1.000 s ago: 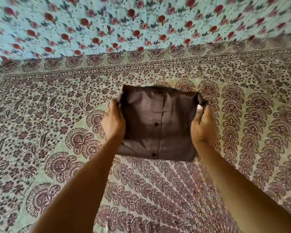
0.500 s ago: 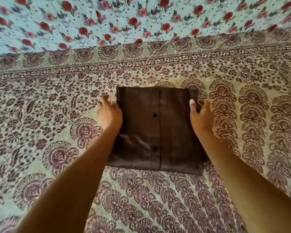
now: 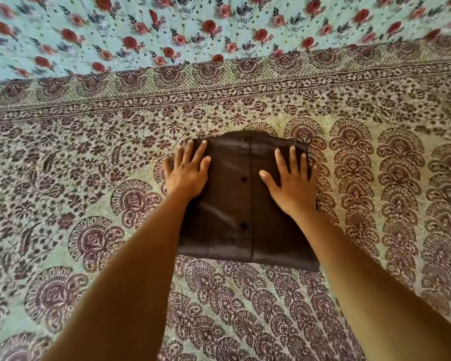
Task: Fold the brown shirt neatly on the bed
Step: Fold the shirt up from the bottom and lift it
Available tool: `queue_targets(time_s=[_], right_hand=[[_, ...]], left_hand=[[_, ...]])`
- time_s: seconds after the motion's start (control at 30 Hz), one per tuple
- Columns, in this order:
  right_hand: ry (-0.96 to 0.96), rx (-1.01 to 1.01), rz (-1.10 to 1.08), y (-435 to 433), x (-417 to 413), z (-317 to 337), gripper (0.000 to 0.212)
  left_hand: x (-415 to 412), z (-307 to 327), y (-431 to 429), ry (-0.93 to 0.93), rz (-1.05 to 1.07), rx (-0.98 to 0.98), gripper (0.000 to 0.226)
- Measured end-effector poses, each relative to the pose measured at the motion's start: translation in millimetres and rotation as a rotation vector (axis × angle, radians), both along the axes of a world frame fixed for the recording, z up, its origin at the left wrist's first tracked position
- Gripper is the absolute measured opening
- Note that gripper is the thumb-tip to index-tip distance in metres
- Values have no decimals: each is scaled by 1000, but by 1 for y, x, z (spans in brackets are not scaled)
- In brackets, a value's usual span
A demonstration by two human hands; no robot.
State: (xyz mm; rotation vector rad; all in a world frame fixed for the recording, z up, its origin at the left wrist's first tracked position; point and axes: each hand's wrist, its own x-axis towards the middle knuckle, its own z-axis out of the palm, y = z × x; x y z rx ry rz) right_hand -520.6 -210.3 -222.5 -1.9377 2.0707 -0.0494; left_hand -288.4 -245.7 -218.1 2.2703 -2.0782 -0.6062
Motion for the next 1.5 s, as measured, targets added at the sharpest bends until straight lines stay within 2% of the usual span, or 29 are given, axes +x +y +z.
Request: queue_targets(time_s=[0.1,0.2,0.27,0.33,0.4,0.47,0.63,0.73,0.9,1.07,1.2,1.27,1.37,1.43,1.47,1.5], right_hand=[[-5,67,-109,3,3,6,73],[19,3,-172,27,10,16,70],[2,-135,-64,54,22,22,67],[-18,-202,64,85,30,21,61],[2,-186,96,111,25,11,56],[36,-132,53,129,11,2,57],[47,-110,-92,133,6,-2,69],[-12,-77,-274,132,1,1,81],[-87,-85,-254,130,2,6,79],[-138,-101,-286,129,6,3,76],[-133,-101,-265,129,4,0,75],[-125,-85,-263,128,4,1,76],[-118,-39,-288,127,7,6,73],[-135,-62,-319,122,12,23,71],[-211,-88,-313,117,17,37,69],[-367,-109,-294,108,23,50,65]], left_hand=[[20,9,-3,-102,69,104,51],[8,27,12,-26,196,57,52],[-21,38,41,44,112,-48,51],[-51,38,81,51,-68,-136,51],[-55,25,114,-2,-185,-132,58],[-34,7,128,-53,-180,-134,60],[-15,-2,128,-50,-49,-102,51],[-5,3,123,7,239,-20,50],[-2,25,113,93,485,-39,51],[-9,45,87,328,641,29,55],[7,54,79,787,782,227,54],[8,59,81,887,753,283,52],[5,65,88,980,721,234,43],[0,73,89,900,601,120,46],[-4,80,87,806,489,55,50],[-10,89,86,688,370,-12,53]])
